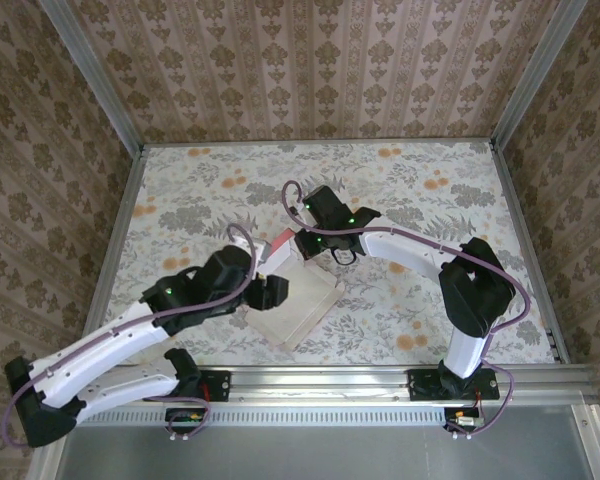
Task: Fold the paper box
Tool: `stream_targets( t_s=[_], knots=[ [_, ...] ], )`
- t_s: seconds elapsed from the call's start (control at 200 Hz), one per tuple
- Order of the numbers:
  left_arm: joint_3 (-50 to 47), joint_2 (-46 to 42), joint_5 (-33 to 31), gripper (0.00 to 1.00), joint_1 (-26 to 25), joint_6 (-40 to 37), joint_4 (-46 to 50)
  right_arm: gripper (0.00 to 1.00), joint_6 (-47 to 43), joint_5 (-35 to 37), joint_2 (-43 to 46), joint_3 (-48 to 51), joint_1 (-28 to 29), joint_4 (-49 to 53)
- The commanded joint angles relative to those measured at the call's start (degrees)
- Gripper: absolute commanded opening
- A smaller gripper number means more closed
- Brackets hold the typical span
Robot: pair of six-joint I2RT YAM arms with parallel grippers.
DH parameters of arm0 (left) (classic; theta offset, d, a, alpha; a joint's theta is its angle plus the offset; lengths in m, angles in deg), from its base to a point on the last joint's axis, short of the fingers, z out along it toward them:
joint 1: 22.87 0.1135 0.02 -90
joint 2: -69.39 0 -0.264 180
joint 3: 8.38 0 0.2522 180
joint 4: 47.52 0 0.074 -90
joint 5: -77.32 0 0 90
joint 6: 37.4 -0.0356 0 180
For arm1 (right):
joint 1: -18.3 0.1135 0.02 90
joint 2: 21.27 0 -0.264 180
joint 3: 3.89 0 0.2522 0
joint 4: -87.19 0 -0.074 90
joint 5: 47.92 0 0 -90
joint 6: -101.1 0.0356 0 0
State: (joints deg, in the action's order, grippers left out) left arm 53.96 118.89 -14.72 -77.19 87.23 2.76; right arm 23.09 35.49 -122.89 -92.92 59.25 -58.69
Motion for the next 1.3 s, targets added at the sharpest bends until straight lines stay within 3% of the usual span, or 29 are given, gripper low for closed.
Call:
stream_targets(
  t_s=[0.0,0.155,0.325,0.61,0.84,1.295],
  knots=[
    [3.02,-0.40,7.28,0.66,7.62,-7.97,4.22,0.02,-0.37,0.62,-0.11,2.09,0.68,1.83],
    [1.97,3.18,19.64,0.67,21.20,-13.72,-2.68,0.02,0.32,0.39,0.37,2.92,0.71,0.90],
    [0.18,11.84,30.69,0.71,30.21,-14.98,-17.15,0.02,1.01,0.41,1.12,3.48,0.80,-0.07],
    [0.91,26.63,37.81,0.78,30.68,-15.06,-35.02,0.02,1.96,1.12,1.54,3.90,1.14,-0.48],
    [2.86,34.31,38.52,0.77,30.88,-15.61,-39.33,0.02,2.51,1.73,1.57,3.90,1.52,-0.40],
    [2.09,41.62,42.95,0.71,32.88,-13.59,-46.72,0.02,3.85,3.09,1.80,4.18,2.19,-0.01]
  ],
)
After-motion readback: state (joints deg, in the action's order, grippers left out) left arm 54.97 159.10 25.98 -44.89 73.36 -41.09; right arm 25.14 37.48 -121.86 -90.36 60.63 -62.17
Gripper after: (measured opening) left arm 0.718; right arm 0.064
